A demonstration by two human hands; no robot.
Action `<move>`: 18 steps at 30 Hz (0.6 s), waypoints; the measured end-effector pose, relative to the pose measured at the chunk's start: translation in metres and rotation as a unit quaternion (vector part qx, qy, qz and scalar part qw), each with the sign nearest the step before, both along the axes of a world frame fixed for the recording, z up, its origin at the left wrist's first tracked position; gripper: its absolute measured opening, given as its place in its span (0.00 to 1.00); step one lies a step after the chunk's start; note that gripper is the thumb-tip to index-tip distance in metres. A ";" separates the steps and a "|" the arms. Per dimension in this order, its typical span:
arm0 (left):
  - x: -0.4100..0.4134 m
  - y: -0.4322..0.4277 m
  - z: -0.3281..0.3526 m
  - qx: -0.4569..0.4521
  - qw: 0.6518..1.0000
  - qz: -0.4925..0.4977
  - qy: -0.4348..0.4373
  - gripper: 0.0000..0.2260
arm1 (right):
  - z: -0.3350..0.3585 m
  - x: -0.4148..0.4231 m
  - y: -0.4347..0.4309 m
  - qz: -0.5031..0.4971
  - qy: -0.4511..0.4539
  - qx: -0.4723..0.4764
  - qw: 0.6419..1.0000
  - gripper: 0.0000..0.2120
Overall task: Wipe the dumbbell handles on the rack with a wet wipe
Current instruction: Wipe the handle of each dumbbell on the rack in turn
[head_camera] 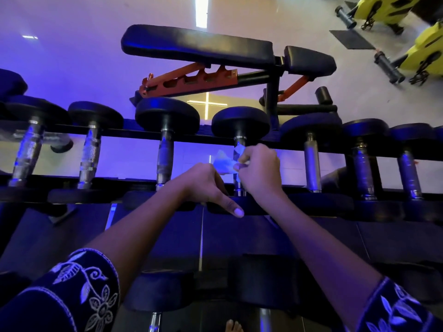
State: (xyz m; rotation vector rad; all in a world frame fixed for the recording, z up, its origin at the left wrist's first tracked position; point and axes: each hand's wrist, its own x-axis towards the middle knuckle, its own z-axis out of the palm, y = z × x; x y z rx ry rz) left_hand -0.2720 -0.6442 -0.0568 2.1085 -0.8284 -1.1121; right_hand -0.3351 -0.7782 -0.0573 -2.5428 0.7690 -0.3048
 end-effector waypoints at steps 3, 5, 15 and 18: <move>0.000 0.000 0.000 -0.001 1.000 0.000 0.005 0.21 | -0.001 0.006 -0.006 0.001 -0.005 -0.015 1.000 0.03; -0.001 0.000 0.001 0.000 1.000 0.003 0.006 0.21 | 0.003 0.024 -0.011 -0.021 -0.029 -0.013 0.999 0.03; 0.002 0.000 -0.003 -0.006 1.000 -0.005 0.004 0.20 | -0.003 -0.010 0.005 0.005 0.006 -0.018 1.000 0.02; 0.002 -0.001 -0.004 -0.007 1.000 -0.009 0.004 0.23 | 0.002 0.009 -0.001 -0.018 -0.014 -0.014 1.000 0.02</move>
